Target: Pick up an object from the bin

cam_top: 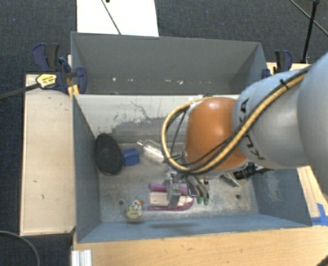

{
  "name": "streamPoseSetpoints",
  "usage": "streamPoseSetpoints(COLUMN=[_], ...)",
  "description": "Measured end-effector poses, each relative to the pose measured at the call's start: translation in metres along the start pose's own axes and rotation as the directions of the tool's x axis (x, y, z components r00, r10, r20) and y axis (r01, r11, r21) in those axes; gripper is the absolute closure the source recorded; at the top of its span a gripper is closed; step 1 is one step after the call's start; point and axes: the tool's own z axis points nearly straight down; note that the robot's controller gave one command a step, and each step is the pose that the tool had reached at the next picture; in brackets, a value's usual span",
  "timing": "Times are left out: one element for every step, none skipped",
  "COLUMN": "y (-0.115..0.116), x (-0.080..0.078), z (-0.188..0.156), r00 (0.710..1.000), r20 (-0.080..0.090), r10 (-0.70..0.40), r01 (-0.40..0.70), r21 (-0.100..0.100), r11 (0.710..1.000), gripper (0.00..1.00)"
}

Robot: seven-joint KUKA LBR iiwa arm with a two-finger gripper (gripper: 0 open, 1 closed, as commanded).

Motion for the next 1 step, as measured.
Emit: streamPoseSetpoints(y=[0.0004], x=[-0.0012], z=[-0.0461], r00=[1.000], r20=[0.002], r10=[-0.003], r01=[0.003], r21=[0.000], r11=[1.000], gripper=[1.00])
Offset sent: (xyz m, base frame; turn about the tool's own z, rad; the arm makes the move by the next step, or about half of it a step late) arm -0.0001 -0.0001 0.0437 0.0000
